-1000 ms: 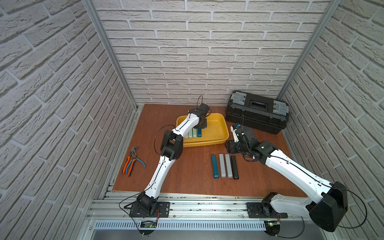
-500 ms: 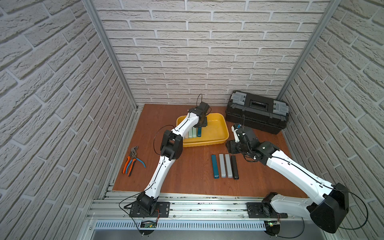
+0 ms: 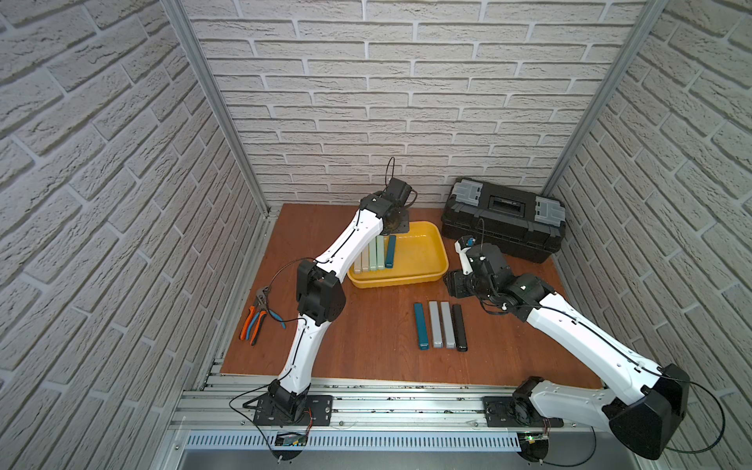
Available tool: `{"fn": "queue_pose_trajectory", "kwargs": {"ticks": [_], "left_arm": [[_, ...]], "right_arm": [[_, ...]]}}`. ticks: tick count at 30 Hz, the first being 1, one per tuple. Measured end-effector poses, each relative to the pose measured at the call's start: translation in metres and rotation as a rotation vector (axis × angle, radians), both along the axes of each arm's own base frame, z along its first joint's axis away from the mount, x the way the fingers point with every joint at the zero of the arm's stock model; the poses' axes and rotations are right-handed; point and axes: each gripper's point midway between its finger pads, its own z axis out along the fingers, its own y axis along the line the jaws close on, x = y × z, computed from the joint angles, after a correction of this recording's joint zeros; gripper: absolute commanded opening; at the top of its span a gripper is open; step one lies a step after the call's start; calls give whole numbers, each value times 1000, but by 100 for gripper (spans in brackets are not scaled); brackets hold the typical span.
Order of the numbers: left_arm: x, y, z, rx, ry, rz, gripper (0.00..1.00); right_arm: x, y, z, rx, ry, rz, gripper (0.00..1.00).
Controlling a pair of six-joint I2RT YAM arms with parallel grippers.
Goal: Put the pruning pliers into the storage box
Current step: Place the pruning pliers in the storage box, then pick up the pruning pliers from the center of the board.
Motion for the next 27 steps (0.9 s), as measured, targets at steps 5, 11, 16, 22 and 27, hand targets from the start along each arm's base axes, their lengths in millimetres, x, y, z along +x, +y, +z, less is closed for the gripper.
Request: {"fn": "queue_pose_trajectory", "kwargs": {"ticks": [5, 11, 16, 22, 27], "left_arm": [[-56, 4, 11, 18, 15, -45, 52], [-102, 12, -13, 79, 64, -53, 53], [-136, 19, -32, 110, 101, -52, 54], [-176, 25, -46, 110, 126, -46, 57], [-206, 21, -61, 112, 149, -55, 57]], "right_arm": [[11, 6, 16, -7, -36, 17, 66], [23, 13, 8, -31, -8, 27, 65], [25, 16, -3, -42, 22, 32, 65], [25, 14, -3, -47, 21, 27, 65], [22, 9, 5, -47, 3, 13, 66]]}}
